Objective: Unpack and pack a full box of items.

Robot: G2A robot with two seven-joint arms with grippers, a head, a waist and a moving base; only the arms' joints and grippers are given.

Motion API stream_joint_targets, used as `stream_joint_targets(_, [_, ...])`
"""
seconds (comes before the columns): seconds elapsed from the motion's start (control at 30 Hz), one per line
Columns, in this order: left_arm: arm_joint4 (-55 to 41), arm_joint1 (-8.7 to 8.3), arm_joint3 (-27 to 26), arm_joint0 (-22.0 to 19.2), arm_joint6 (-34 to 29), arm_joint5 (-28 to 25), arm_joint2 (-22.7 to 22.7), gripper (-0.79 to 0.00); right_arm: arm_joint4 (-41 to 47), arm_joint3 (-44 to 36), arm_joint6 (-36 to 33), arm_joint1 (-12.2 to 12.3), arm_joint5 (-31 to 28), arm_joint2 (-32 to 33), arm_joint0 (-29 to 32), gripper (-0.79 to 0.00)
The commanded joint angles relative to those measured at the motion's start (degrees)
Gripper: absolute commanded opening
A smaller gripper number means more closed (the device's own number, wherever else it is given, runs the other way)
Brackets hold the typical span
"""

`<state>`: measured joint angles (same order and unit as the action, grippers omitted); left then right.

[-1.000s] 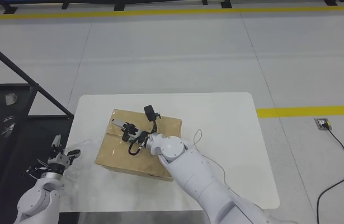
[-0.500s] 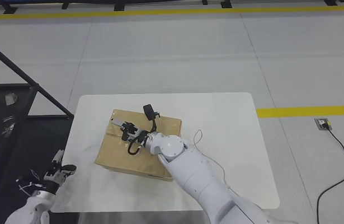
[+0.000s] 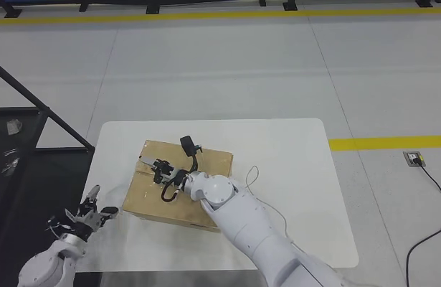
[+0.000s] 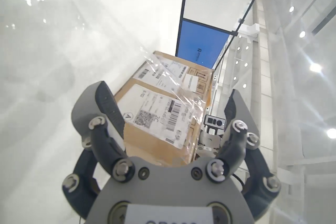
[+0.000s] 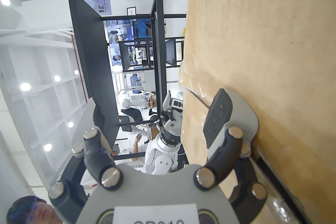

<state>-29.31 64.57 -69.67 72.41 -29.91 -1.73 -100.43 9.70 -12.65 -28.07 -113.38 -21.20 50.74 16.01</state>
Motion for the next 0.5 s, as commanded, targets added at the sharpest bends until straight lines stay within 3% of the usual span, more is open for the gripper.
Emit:
stream_joint_targets(0.0, [-1.00, 0.56, 3.35, -3.24, 4.02, -0.27, 2.39, 0.000, -0.02, 0.04, 0.03, -0.03, -0.22, 0.20, -0.02, 0.000])
stream_joint_targets(0.23, [-4.87, 2.19, 10.32, -10.02, 10.27, -2.78, 6.89, 0.000, -0.41, 0.29, -0.08, -0.05, -0.61, 0.77, 0.03, 0.000])
stream_joint_targets(0.47, [-6.13, 2.81, 12.10, -13.10, 14.53, -6.74, 7.24, 0.000, -0.89, 0.31, -0.10, 0.06, -0.73, 1.37, -0.02, 0.000])
